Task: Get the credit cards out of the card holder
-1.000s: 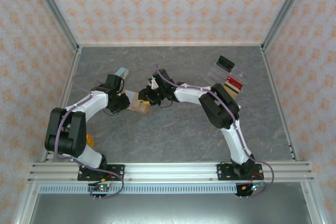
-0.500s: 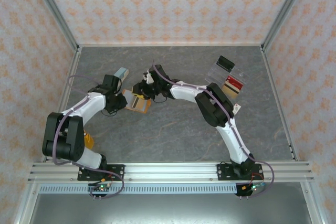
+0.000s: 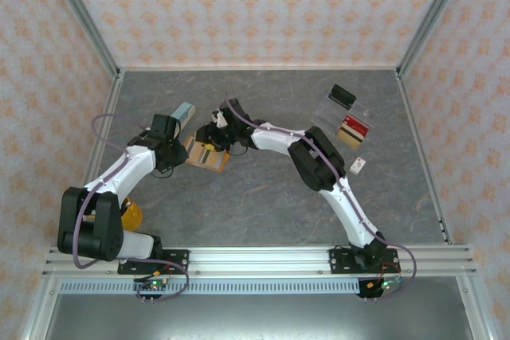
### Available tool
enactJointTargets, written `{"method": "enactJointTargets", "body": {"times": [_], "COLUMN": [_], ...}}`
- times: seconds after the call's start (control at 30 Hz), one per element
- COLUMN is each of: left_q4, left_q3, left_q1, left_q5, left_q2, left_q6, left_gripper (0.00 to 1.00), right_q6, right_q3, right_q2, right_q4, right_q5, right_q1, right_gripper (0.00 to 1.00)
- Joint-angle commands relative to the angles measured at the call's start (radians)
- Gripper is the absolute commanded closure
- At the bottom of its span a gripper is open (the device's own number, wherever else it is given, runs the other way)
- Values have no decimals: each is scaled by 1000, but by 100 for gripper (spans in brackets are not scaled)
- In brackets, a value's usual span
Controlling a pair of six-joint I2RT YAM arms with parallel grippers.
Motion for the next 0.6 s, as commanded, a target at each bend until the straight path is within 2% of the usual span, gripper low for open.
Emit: {"method": "enactJointTargets", "body": {"times": [0.0, 0.13, 0.37, 0.57], "left_q4": [-8, 22, 42, 102], "left_q3": [5, 16, 38, 44], "left_q1": [12, 12, 11, 9], "left_q5": [19, 78, 206, 336], "left_q2": [31, 65, 99, 130], "left_q6": [2, 3, 42, 36], "left_gripper": [85, 85, 84, 83], "right_q6": [-65, -188, -560, -841], "right_q3": [36, 32, 40, -58], "right_q2": [6, -2, -19, -127], "right_q4": [-107, -276, -638, -758], "right_q5": [34, 80, 142, 110], "right_q1": [12, 14, -13, -56], "right_gripper": [60, 62, 65, 64]}}
